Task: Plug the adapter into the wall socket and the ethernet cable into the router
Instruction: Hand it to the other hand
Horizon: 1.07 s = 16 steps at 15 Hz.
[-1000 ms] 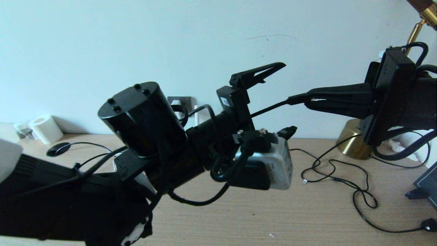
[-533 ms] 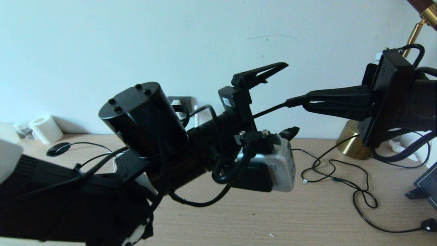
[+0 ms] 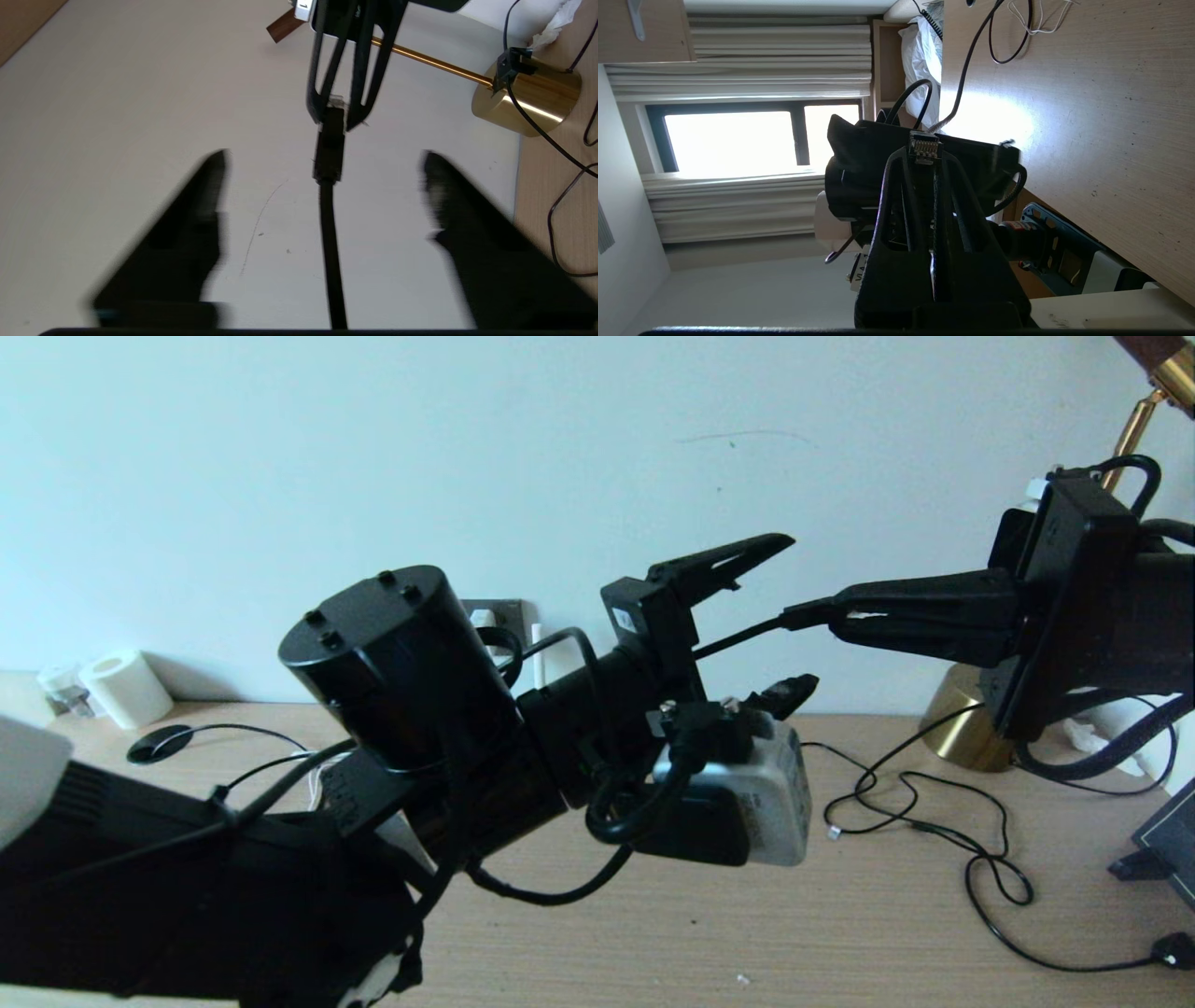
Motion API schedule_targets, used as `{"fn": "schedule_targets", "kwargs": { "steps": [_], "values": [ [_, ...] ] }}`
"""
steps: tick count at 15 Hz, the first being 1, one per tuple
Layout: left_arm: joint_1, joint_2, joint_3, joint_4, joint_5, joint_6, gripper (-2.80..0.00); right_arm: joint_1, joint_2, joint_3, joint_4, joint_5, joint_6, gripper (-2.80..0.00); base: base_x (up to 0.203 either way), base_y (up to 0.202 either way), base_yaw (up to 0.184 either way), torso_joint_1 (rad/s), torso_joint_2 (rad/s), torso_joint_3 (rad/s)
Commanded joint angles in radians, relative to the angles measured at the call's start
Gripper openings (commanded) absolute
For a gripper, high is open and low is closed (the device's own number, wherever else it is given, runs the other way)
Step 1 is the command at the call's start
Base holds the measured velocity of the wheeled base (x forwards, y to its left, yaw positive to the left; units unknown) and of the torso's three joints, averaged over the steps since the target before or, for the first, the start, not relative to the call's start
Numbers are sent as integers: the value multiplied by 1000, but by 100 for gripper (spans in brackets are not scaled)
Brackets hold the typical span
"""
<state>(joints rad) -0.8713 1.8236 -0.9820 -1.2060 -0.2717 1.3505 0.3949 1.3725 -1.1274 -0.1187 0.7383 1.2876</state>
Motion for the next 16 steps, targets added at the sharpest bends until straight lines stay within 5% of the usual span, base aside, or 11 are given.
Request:
{"fn": "schedule_targets", "kwargs": {
  "steps": [1,12,13,16],
  "values": [
    [0,8,-4,-6,-1,9,-280,0,-1,2,-1,4,7,-280,0,0,0,0,0,0],
    [-2,3,-3,-7,0,7,-280,9,-3,3,-1,1,-5,-280,0,0,0,0,0,0],
    [-2,2,-1,-7,0,7,-280,9,-1,3,-2,-2,-8,0,0,0,0,0,0,0],
    [-1,-10,14,-7,5,-4,-280,7,0,3,-4,-11,-5,0,0,0,0,0,0,0]
  ]
}}
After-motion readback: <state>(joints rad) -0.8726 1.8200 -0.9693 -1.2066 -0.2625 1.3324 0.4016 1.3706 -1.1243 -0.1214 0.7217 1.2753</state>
